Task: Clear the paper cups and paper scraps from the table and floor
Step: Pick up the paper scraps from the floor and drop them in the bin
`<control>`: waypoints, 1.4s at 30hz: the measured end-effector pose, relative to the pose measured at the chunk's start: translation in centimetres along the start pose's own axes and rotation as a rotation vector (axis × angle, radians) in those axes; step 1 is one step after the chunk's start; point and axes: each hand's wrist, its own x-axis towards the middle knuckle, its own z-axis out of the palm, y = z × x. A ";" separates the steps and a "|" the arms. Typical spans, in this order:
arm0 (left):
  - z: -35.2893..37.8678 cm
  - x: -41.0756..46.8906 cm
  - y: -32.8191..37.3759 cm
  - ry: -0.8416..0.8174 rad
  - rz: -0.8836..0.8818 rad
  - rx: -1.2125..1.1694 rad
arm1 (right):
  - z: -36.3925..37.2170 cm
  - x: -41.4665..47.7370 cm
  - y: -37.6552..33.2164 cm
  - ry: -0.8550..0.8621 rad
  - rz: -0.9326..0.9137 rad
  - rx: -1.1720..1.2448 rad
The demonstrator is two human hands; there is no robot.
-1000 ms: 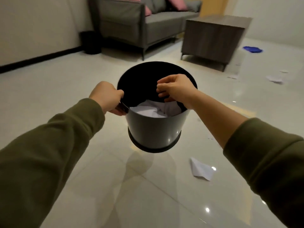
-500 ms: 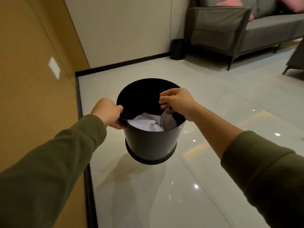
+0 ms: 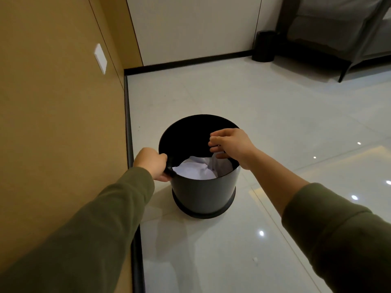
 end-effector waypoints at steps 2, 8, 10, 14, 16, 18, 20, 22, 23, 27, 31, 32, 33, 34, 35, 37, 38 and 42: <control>0.5 0.6 -1.4 0.013 -0.034 -0.012 | 0.9 0.3 1.2 -0.015 0.031 0.018; 1.3 1.3 -4.6 0.054 -0.120 -0.045 | 2.3 0.5 3.6 -0.049 0.095 0.046; 1.5 1.5 -4.9 0.027 -0.189 -0.098 | 2.2 0.4 3.8 -0.044 0.099 0.064; 1.6 0.8 -3.3 0.067 -0.127 0.297 | 1.6 -0.1 3.5 -0.036 0.107 0.108; 2.2 -0.3 -0.9 0.194 0.101 0.404 | 0.9 -0.4 3.0 -0.024 0.098 0.133; 3.1 -1.8 2.0 0.131 0.290 0.205 | -0.3 -0.9 2.4 -0.003 0.076 0.130; 4.2 -3.3 4.8 0.021 0.335 -0.072 | -1.9 -1.5 1.9 0.018 0.055 0.144; 5.3 -4.7 6.9 -0.075 0.340 -0.186 | -4.0 -2.4 1.6 0.040 0.043 0.153; 5.9 -5.4 7.8 -0.118 0.347 -0.198 | -5.1 -2.9 1.6 0.053 0.039 0.149; 9.0 -7.6 9.8 -0.215 0.382 -0.186 | -9.9 -5.2 2.5 0.104 0.039 0.168; 13.3 -9.8 11.8 -0.260 0.382 -0.202 | -14.9 -8.2 4.2 0.145 0.058 0.184; 14.4 -10.3 12.2 -0.288 0.386 -0.188 | -16.3 -8.9 4.7 0.164 0.071 0.189; 15.5 -10.7 12.6 -0.316 0.393 -0.174 | -17.5 -9.6 5.2 0.187 0.084 0.198; 16.5 -10.9 12.9 -0.344 0.399 -0.162 | -18.8 -10.1 5.7 0.212 0.096 0.210; 17.4 -11.1 13.1 -0.369 0.402 -0.157 | -19.8 -10.5 6.2 0.236 0.107 0.221; 19.2 -10.9 12.7 -0.414 0.395 -0.147 | -21.0 -10.9 7.4 0.271 0.138 0.256; 20.1 -10.7 12.2 -0.435 0.383 -0.137 | -21.0 -11.1 8.2 0.280 0.157 0.275; 24.1 -9.2 9.1 -0.526 0.342 -0.110 | -19.5 -10.8 12.8 0.301 0.204 0.326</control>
